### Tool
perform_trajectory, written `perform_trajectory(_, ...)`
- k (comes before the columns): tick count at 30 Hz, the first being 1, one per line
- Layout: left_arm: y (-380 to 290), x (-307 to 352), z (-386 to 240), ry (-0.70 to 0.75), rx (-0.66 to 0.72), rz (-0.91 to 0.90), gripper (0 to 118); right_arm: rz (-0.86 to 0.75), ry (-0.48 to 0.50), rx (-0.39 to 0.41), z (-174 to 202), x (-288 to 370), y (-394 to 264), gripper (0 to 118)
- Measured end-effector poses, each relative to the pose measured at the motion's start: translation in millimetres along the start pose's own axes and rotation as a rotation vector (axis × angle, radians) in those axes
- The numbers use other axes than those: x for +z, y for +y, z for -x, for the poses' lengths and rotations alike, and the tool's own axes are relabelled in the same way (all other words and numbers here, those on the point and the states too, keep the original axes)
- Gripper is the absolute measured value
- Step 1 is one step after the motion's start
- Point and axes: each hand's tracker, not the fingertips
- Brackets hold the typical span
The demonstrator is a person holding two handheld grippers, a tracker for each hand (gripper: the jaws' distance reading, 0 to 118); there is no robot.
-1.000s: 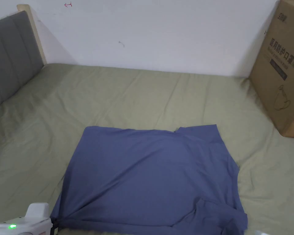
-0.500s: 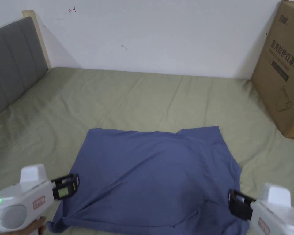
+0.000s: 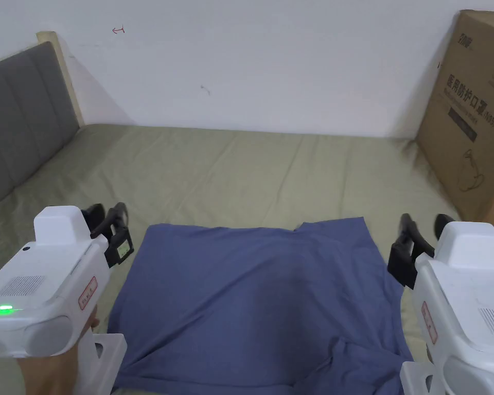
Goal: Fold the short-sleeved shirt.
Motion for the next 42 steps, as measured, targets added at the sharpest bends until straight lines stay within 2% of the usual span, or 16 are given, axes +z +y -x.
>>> perform_trajectory(1, -1.0, -0.4, 0.3, -0.004, 0.008, 0.005, 18, 0.036, -0.062, 0.006, -0.1, -0.6, -2.0, 22)
perform_trajectory(2, -1.6, 0.9, 0.5, -0.006, 0.024, 0.004, 1, 0.033, -0.062, 0.005, 0.1, -1.2, -4.2, 0)
perform_trajectory(5, -4.2, 1.7, 1.9, -0.018, 0.011, 0.026, 0, -0.005, 0.001, -0.011, 3.7, 0.4, -3.0, 0)
perform_trajectory(8, -10.4, 1.4, 7.4, -0.024, -0.008, 0.066, 0, -0.004, -0.001, -0.01, 2.1, -0.6, -5.2, 0)
perform_trajectory(18, -98.0, -14.5, 63.3, -0.005, -0.093, 0.477, 0, 0.057, 0.002, -0.005, -11.6, -3.7, -24.1, 0)
perform_trajectory(20, -118.0, -17.5, 75.4, 0.011, -0.06, 0.582, 10, 0.071, 0.002, -0.007, -13.2, -4.4, -28.7, 0)
perform_trajectory(21, -126.5, -18.7, 81.6, 0.02, -0.028, 0.615, 31, 0.078, -0.002, -0.002, -13.3, -4.9, -30.9, 0)
perform_trajectory(23, -143.6, -26.0, 92.2, 0.065, 0.062, 0.735, 80, 0.093, -0.003, 0.003, -14.4, -6.5, -35.9, 0)
perform_trajectory(24, -152.2, -28.6, 95.5, 0.081, 0.082, 0.782, 99, 0.103, -0.004, 0.004, -15.6, -7.4, -38.6, 0)
perform_trajectory(31, -194.6, -27.3, 96.4, 0.088, 0.037, 0.869, 101, 0.167, -0.019, -0.002, -23.9, -10.5, -55.0, 0)
perform_trajectory(33, -202.0, -28.9, 91.8, 0.076, 0.003, 0.881, 95, 0.179, -0.025, -0.002, -26.7, -10.9, -57.9, 0)
perform_trajectory(34, -205.9, -31.2, 90.9, 0.07, -0.005, 0.884, 85, 0.183, -0.027, 0.0, -26.5, -10.9, -58.7, 0)
perform_trajectory(36, -214.6, -38.1, 90.4, 0.062, -0.008, 0.896, 49, 0.193, -0.028, -0.001, -28.9, -11.0, -61.4, 0)
perform_trajectory(38, -216.2, -37.8, 88.2, 0.046, 0.024, 0.884, 20, 0.207, -0.033, 0.0, -30.7, -10.6, -65.6, 0)
perform_trajectory(39, -214.9, -37.1, 86.2, 0.043, 0.036, 0.874, 10, 0.215, -0.036, -0.001, -32.2, -10.3, -68.5, 0)
perform_trajectory(42, -207.0, -31.6, 79.4, 0.037, 0.031, 0.86, 4, 0.298, -0.038, -0.028, -41.6, -12.7, -86.2, 0)
